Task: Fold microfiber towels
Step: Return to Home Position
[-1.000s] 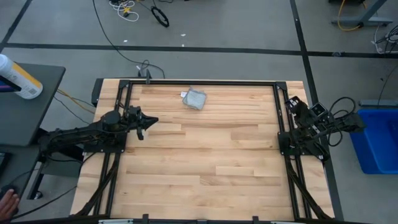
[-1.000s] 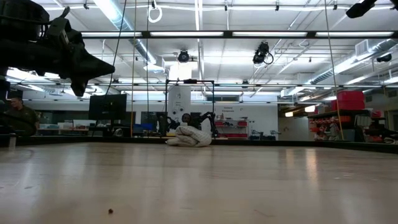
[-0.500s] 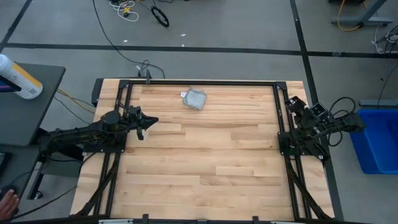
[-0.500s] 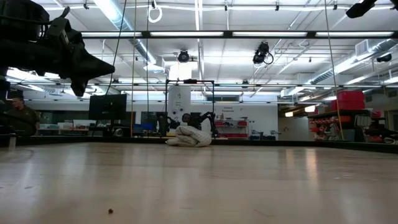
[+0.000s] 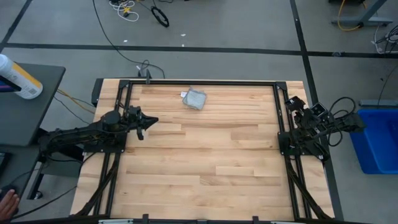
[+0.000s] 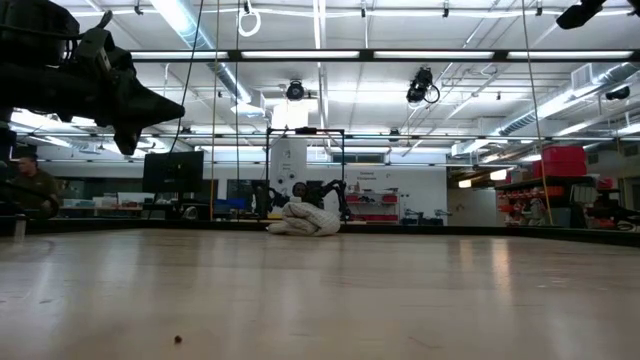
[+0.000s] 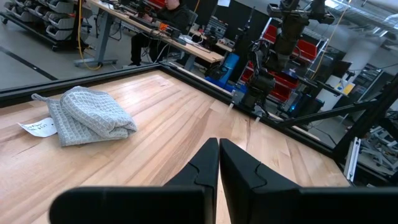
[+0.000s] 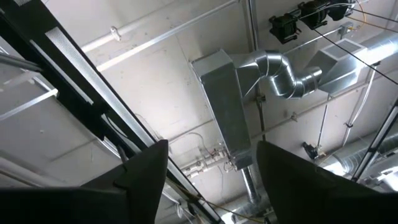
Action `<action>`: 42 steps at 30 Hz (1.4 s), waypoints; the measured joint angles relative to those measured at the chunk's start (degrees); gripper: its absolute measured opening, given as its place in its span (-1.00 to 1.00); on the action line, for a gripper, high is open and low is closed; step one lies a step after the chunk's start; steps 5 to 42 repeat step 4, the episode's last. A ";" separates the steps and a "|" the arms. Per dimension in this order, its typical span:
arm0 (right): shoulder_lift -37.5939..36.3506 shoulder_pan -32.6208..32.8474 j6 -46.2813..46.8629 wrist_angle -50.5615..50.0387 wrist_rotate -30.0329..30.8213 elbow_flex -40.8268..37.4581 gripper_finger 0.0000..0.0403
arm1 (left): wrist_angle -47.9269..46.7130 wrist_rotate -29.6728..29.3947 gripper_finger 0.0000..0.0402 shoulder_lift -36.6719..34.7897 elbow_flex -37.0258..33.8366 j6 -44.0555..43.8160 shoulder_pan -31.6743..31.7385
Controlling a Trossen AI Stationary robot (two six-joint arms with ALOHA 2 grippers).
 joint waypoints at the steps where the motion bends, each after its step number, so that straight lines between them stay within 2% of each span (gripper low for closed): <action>1: -0.01 -0.01 0.00 0.00 0.00 0.00 0.26 | 0.00 0.01 -0.91 0.00 0.00 0.01 0.00; 42: -0.01 0.00 0.01 0.00 -0.02 0.00 0.30 | 0.00 0.02 -0.91 0.00 0.00 -0.01 0.00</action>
